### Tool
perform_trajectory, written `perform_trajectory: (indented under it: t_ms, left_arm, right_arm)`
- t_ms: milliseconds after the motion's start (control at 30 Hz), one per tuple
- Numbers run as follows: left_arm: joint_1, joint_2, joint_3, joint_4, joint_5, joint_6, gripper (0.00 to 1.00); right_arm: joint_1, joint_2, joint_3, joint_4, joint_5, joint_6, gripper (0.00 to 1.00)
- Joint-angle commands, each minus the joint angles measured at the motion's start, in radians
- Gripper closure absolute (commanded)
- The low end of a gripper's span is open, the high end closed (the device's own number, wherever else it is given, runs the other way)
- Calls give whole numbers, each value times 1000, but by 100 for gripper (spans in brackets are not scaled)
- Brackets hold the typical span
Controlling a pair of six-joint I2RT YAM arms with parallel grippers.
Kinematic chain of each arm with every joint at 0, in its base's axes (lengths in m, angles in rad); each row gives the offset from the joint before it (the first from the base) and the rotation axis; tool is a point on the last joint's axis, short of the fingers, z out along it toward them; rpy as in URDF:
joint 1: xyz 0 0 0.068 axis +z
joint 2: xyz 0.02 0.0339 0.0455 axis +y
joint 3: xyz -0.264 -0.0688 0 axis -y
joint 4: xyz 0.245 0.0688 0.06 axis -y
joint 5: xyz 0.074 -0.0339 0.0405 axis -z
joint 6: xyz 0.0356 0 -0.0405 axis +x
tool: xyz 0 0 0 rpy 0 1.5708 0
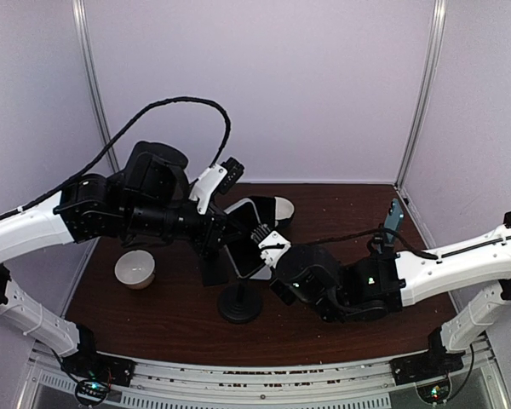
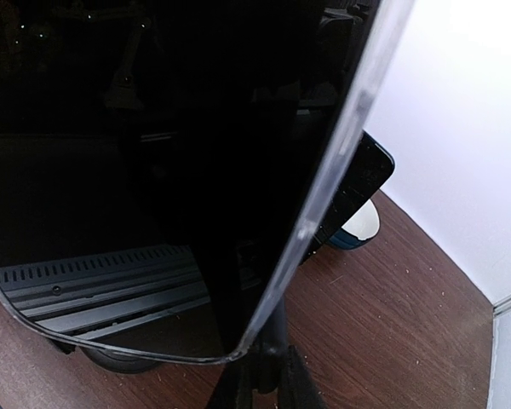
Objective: Place the phone on the phone stand
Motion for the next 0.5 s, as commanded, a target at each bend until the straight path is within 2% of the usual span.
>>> perform_trajectory:
  t_ms: [0, 200, 467]
  left_arm:
    - [-7, 209, -176, -172, 91, -1, 100]
    - [-7, 121, -313, -31, 105, -59, 100]
    - [-37, 156, -313, 61, 119, -49, 100]
  right_arm:
    - [71, -56, 73, 478, -280, 15, 100]
    - [46, -94, 26, 540, -329, 92, 100]
    - [38, -32, 39, 554, -351, 194, 100]
